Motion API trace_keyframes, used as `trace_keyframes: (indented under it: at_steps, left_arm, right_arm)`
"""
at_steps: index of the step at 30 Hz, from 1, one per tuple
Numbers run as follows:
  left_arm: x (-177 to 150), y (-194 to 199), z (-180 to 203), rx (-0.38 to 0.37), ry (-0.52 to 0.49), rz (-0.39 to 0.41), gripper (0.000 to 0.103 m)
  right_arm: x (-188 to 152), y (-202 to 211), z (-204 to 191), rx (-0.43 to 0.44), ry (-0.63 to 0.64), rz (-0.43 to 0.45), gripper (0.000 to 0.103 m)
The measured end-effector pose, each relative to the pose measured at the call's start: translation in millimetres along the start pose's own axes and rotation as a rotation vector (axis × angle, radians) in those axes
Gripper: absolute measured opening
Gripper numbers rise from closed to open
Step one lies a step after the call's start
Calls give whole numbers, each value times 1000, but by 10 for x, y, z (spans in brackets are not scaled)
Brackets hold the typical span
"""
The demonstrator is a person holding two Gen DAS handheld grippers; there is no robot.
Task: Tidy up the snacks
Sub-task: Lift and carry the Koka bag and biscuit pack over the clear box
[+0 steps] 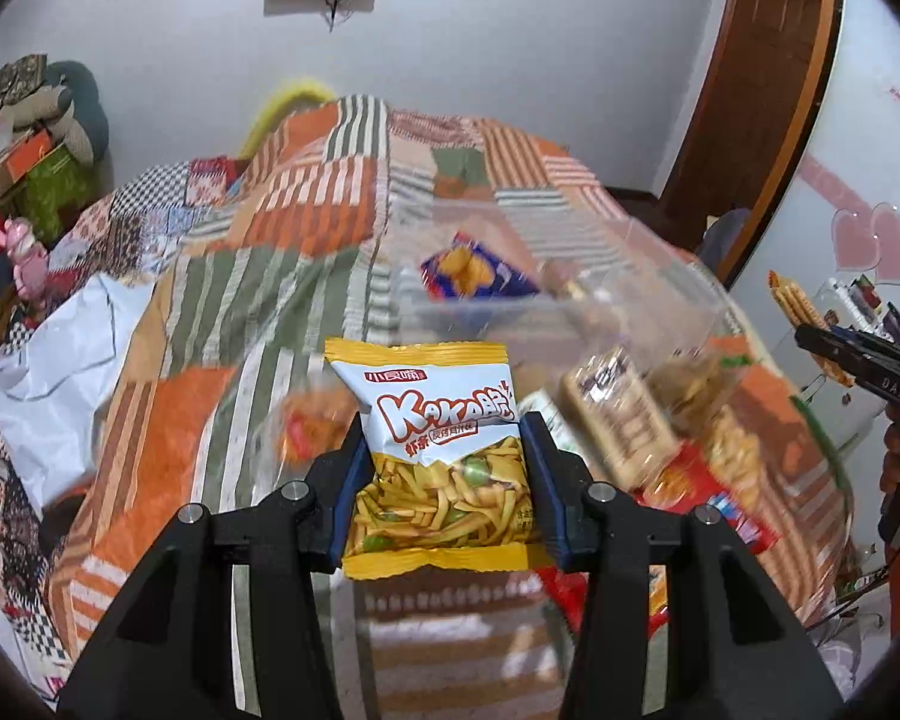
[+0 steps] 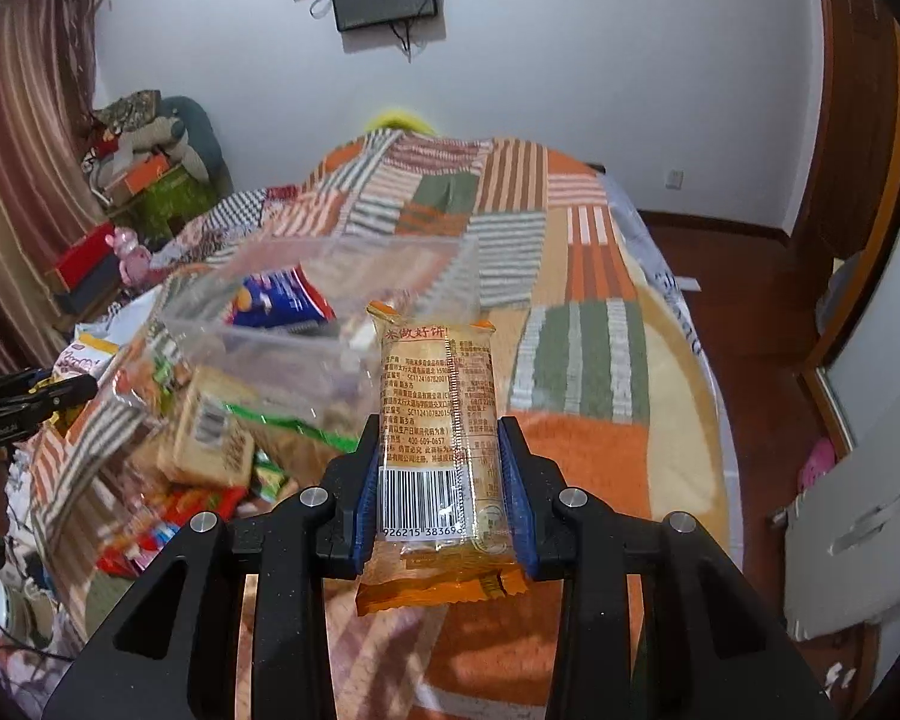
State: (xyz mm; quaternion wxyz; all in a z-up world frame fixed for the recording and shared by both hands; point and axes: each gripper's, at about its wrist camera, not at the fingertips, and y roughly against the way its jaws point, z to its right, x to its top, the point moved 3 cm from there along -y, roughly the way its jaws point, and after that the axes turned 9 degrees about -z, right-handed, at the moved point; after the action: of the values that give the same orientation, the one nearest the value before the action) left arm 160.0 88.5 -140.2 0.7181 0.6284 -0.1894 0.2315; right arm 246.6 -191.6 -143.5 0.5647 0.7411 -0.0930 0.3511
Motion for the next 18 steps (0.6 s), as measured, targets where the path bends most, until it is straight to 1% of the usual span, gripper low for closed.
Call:
trace_keyframes:
  at_steps: [6,12,18]
  left_arm:
    - [226,23,126,-13,-25,45,48]
    - [402,-34,246,-35,-44,59,48]
    - [617,-124,367,-80,-39,72,48]
  right_arm:
    - [164,6,-61,19,8,47,32]
    - [294,-27,-127,41,12,74,32]
    - [423,-107,-191,65,9,91,32]
